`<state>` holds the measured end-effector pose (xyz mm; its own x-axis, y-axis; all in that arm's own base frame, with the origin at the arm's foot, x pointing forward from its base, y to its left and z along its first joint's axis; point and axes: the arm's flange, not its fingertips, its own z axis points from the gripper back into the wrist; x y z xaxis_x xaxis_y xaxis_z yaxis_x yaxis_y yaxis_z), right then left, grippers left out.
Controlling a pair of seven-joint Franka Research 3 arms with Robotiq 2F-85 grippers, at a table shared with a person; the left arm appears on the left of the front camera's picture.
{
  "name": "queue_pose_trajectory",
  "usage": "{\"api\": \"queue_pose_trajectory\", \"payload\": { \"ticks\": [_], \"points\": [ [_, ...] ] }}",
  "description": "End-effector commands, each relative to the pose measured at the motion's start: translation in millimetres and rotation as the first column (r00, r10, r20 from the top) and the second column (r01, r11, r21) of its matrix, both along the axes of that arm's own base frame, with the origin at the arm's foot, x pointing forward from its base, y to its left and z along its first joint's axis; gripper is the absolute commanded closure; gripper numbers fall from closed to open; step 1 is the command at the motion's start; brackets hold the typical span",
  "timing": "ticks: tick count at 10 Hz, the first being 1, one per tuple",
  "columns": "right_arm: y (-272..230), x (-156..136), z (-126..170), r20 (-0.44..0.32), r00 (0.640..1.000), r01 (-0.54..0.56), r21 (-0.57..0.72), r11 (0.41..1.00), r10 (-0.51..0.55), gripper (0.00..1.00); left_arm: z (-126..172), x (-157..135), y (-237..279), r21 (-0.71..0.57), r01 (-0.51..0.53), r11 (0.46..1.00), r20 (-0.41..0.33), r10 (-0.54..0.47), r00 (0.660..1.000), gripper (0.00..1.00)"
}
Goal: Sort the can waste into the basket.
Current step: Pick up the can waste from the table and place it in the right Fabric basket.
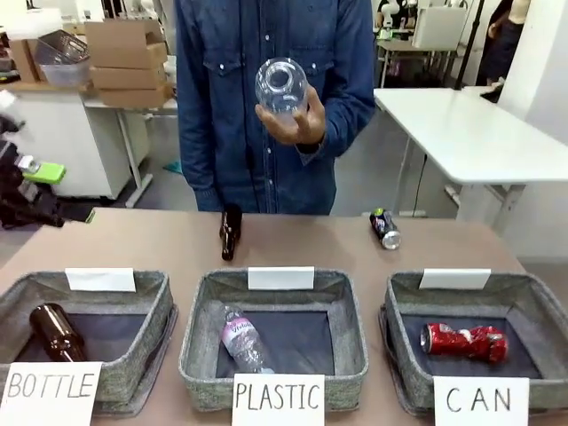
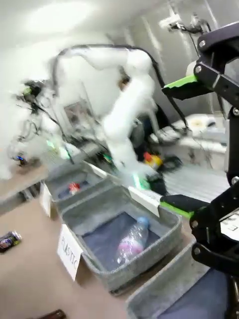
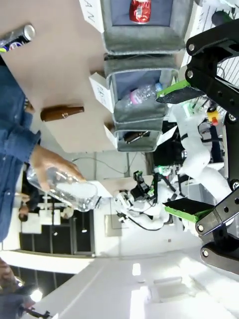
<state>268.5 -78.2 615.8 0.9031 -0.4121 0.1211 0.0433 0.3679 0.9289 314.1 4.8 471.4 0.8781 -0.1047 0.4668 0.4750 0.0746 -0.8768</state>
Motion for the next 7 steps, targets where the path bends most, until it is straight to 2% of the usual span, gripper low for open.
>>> {"api": "queue_pose_trajectory", "payload": {
  "ticks": [1, 7],
  "points": [
    [-9.0, -10.0, 9.4, 0.02, 1.0, 0.001, -0.031, 1.0, 0.0, 0.0, 23.1, 4.4, -32.4, 0.128, 0.085, 0.988, 0.075, -0.095, 0.993, 0.0],
    [-9.0, -10.0, 9.4, 0.02, 1.0, 0.001, -0.031, 1.0, 0.0, 0.0, 23.1, 4.4, -32.4, 0.128, 0.085, 0.988, 0.075, -0.095, 0.993, 0.0]
  ]
}}
